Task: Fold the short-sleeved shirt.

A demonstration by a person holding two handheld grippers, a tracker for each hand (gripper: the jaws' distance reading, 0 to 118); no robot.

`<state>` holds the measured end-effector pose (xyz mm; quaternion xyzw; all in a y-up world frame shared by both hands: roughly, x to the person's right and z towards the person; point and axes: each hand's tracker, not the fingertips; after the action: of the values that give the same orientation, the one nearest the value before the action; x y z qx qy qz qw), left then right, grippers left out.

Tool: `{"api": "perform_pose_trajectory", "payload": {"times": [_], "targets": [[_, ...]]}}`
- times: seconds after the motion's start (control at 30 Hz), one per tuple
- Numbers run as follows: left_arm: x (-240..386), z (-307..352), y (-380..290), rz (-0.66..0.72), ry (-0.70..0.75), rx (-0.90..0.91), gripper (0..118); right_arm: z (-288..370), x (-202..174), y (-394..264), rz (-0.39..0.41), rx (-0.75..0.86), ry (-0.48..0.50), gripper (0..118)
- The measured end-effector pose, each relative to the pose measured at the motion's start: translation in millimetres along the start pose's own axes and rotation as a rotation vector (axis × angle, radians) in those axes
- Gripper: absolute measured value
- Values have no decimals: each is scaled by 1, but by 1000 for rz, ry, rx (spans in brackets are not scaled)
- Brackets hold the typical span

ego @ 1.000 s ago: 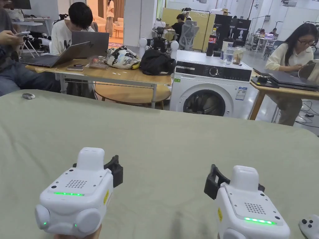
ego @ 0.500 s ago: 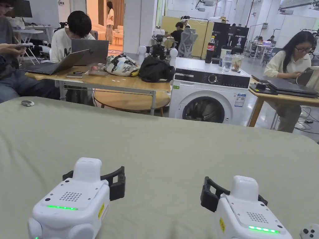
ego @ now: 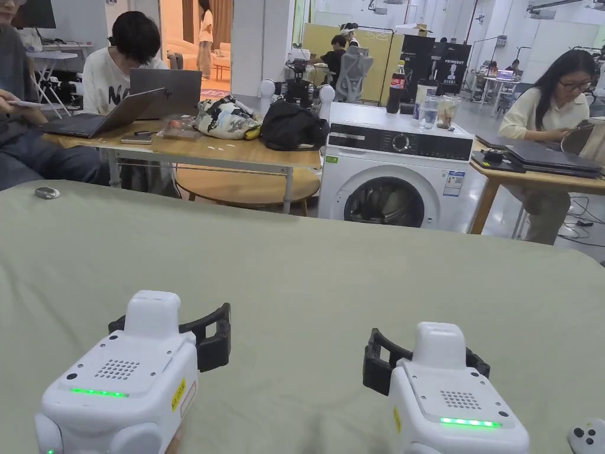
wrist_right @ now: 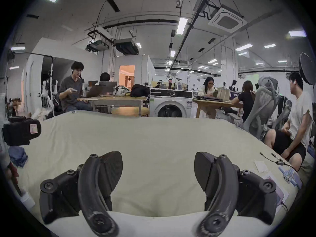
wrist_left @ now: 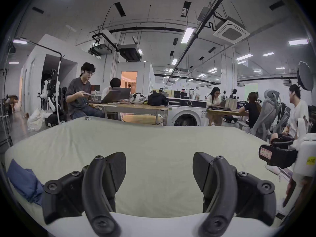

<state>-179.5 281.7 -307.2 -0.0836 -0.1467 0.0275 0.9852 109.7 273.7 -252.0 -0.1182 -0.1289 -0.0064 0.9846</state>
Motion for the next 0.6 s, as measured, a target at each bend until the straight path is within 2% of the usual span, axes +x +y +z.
{"api": "perform_pose_trajectory", "payload": {"times": [0.17, 0.33, 0.5, 0.6], "targets": [[4, 0, 1, -43, 62, -6, 81, 6, -2, 4, -36, 28, -37, 88], [-4, 6, -3, -7, 60, 15, 81, 12, -2, 7, -84, 77, -123, 88], [-3, 10, -5, -39, 62, 34, 81, 14, 5, 13, -145, 61, -79, 88], [-2, 9, -5, -59, 72, 31, 81, 8, 5, 16, -164, 6, -123, 88]]}}
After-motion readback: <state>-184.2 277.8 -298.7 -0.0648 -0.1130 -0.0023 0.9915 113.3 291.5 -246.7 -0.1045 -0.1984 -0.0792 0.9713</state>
